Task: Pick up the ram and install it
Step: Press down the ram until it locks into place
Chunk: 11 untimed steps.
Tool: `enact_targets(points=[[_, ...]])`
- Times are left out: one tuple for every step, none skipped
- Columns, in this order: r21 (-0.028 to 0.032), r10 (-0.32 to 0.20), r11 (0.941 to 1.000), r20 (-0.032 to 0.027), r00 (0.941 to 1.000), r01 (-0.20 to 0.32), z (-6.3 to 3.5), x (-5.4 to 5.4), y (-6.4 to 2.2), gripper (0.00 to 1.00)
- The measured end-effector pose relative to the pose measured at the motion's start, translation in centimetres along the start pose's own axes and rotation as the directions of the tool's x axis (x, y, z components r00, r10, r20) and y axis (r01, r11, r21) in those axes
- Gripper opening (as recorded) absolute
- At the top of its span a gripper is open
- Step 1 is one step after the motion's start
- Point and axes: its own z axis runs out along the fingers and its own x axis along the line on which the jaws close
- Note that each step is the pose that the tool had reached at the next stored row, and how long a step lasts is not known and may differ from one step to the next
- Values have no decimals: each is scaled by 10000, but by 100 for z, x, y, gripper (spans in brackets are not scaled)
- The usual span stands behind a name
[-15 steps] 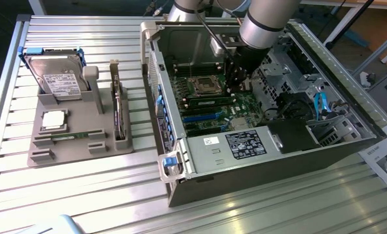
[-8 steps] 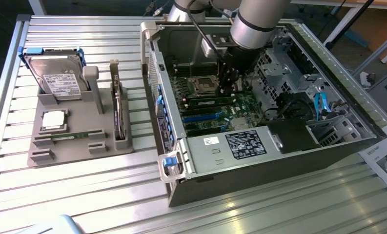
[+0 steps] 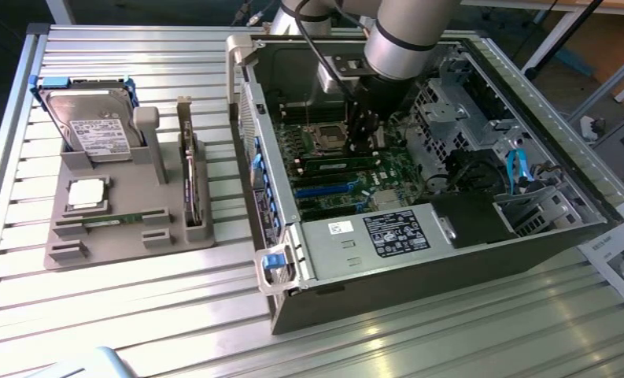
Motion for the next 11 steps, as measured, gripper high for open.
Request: enact_targets(points=[[20, -2, 10000, 1, 10000, 2, 1, 0, 13, 10], [30, -2, 10000, 1, 10000, 2, 1, 0, 20, 10], [32, -3, 10000, 1, 10000, 3, 1, 0, 22, 10], [35, -1, 10000, 2, 10000, 1, 1, 0, 26, 10], [36, -2, 10000, 1, 10000, 2, 1, 0, 27, 10], [36, -3, 10000, 2, 10000, 3, 1, 0, 27, 10], [37, -3, 10000, 3, 10000, 3, 6, 1, 28, 10], [37, -3, 10000, 2, 10000, 3, 11, 1, 29, 10], [36, -3, 10000, 1, 10000, 3, 16, 1, 30, 10], [36, -3, 10000, 1, 10000, 3, 21, 1, 31, 10], [36, -2, 10000, 1, 10000, 2, 27, 1, 32, 10]])
